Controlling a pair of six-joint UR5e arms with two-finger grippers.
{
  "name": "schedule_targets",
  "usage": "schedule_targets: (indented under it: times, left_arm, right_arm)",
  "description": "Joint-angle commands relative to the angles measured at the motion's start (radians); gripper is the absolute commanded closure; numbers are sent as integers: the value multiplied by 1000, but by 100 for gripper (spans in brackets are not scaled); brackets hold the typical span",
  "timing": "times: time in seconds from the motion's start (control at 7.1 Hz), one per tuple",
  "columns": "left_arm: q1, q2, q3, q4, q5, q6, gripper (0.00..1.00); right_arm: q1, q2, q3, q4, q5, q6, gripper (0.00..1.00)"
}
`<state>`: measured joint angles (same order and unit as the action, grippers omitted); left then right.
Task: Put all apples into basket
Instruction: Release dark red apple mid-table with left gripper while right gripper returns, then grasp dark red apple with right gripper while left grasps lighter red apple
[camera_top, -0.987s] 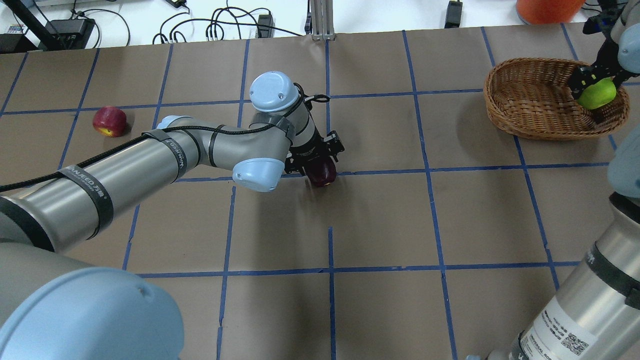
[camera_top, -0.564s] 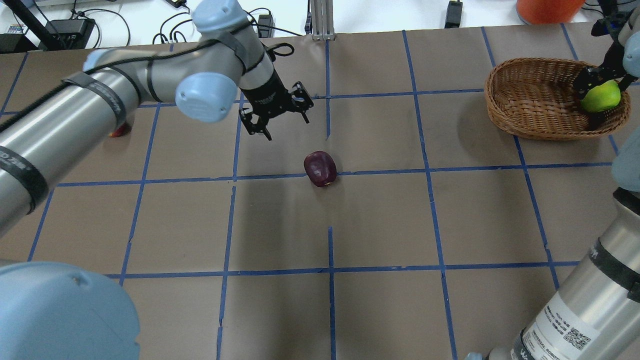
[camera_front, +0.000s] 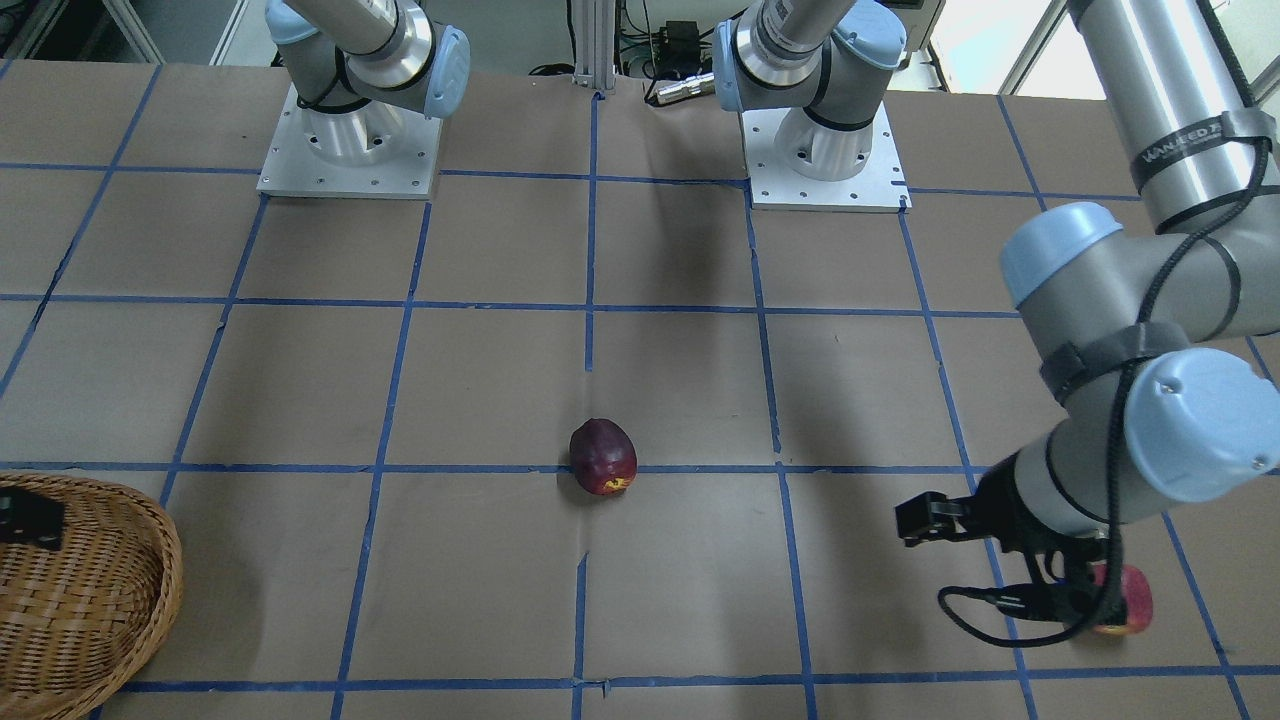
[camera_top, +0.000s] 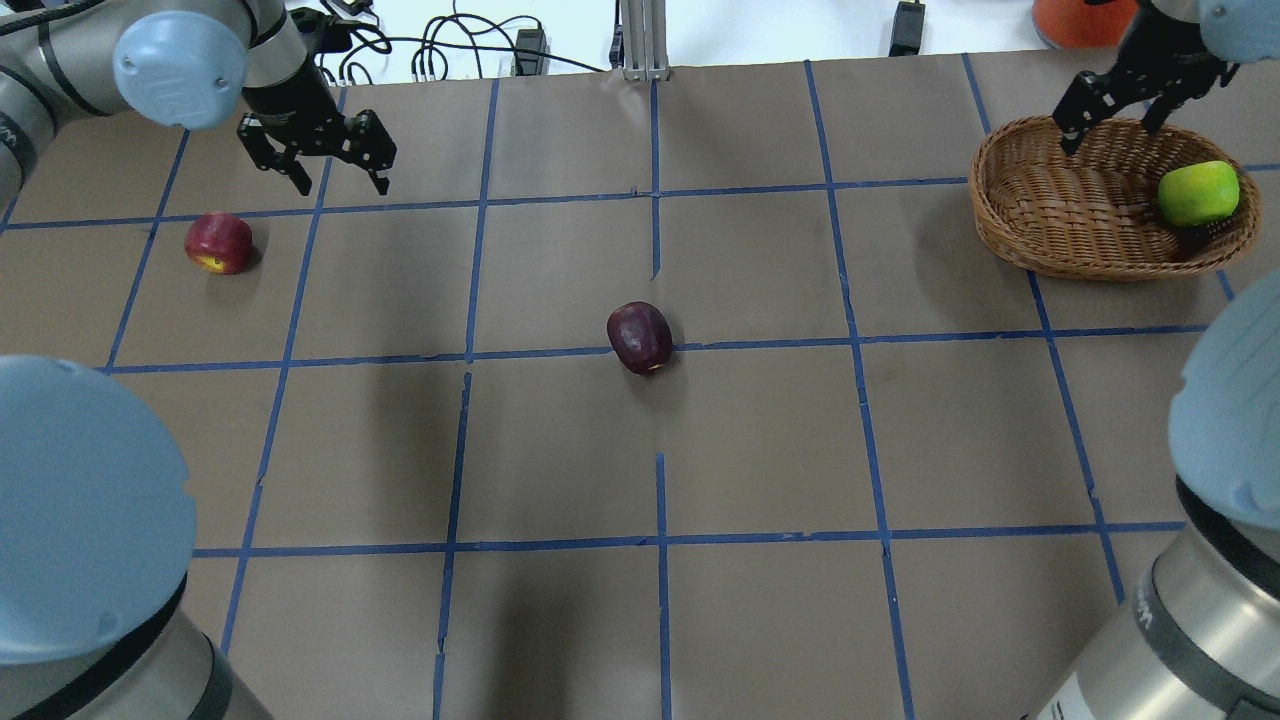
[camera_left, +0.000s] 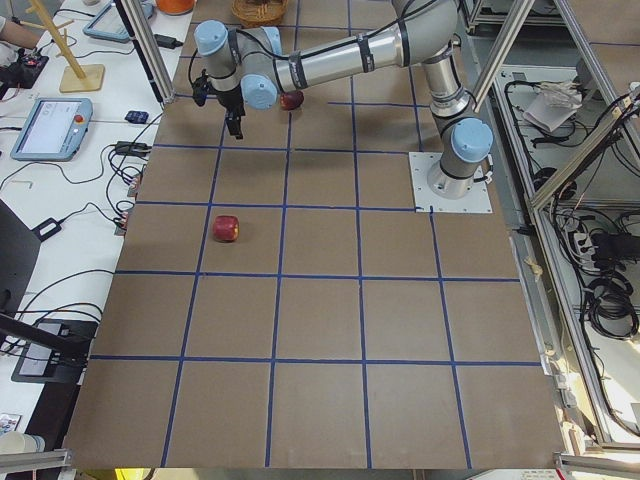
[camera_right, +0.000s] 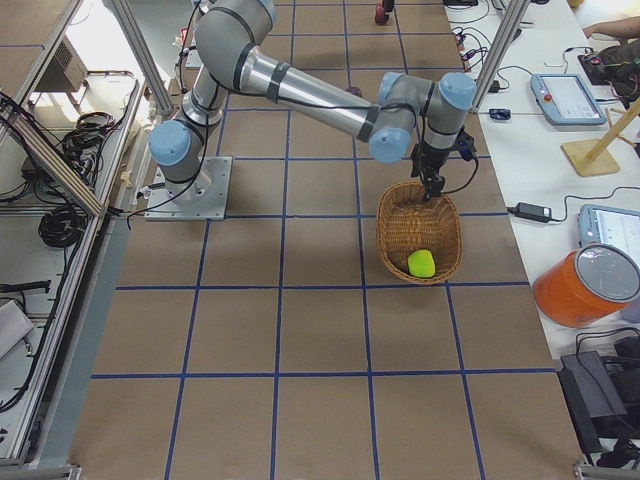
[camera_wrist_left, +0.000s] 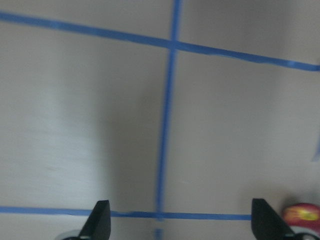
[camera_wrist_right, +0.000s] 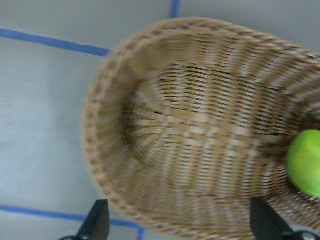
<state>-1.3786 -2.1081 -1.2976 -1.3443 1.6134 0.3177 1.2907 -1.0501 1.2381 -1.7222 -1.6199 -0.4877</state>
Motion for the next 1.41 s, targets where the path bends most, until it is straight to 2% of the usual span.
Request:
schedule_targets:
  times: [0.0, 0.28, 0.56, 0.7, 0.85, 0.99, 1.13, 1.27]
  left_arm:
    - [168, -71, -3, 133, 37, 357, 0]
    - [245, -153, -15, 221, 36, 435, 0]
    - [262, -203, -20, 231, 34, 442, 0]
    - [262, -217, -10, 231, 31, 442, 0]
    - [262, -225, -2, 231, -19, 442, 10]
    - [262, -219, 0, 231, -44, 440, 48]
    - [250, -192, -8, 214, -41, 433, 80]
    - [239, -146, -26, 158, -41, 411, 80]
  right_arm:
    - [236, -48, 11, 197, 185, 153, 0]
    - [488, -12, 40, 124, 206, 289, 0]
    - [603, 31, 76, 26, 229, 385, 0]
    - [613, 41, 108, 0, 229, 386, 0]
    - [613, 42, 141, -47, 229, 388, 0]
    - [614, 70, 164, -128, 227, 386, 0]
    - [614, 93, 178, -151, 229, 391, 0]
    - [621, 113, 179, -155, 229, 393, 0]
